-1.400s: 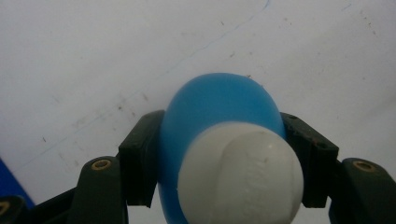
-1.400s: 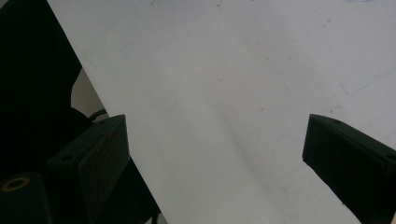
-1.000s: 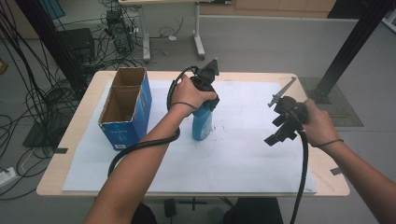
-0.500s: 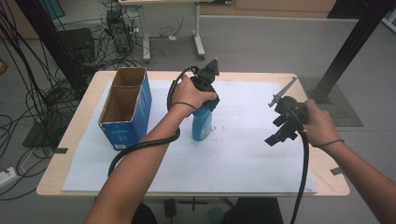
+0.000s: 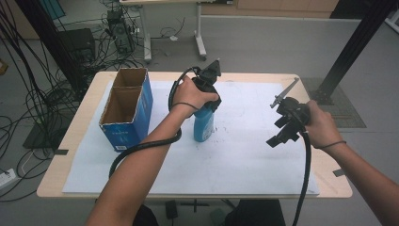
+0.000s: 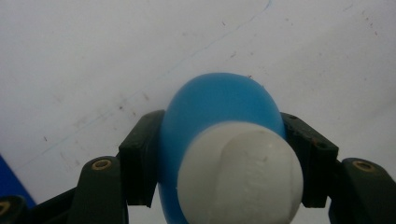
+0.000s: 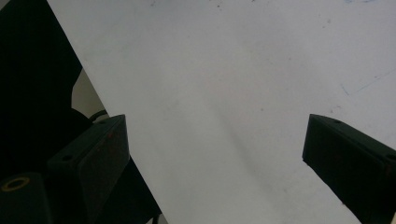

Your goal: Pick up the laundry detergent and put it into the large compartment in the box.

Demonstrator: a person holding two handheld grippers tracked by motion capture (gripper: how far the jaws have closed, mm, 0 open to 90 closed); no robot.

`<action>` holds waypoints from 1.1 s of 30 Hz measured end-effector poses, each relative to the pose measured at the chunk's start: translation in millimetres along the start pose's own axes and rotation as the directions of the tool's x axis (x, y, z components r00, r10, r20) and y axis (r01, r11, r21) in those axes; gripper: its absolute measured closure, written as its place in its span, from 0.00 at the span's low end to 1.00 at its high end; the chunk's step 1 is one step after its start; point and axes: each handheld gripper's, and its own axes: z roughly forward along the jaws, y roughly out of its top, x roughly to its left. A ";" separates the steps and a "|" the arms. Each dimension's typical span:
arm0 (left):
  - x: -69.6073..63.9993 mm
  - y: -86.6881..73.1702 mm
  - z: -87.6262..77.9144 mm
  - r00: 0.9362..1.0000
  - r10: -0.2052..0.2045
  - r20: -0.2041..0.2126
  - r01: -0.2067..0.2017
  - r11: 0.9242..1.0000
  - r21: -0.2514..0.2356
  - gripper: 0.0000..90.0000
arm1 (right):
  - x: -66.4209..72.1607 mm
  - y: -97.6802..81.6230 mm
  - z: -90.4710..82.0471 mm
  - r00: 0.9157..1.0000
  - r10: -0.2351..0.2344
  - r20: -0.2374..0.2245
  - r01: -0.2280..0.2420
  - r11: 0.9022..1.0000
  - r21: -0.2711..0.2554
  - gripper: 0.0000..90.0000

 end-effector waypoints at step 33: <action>-3.0 1.0 -1.9 1.000 0.010 -0.009 -0.010 1.000 0.012 0.42 | -1.1 -2.7 -4.0 1.000 0.008 0.007 -0.008 1.000 -0.019 0.08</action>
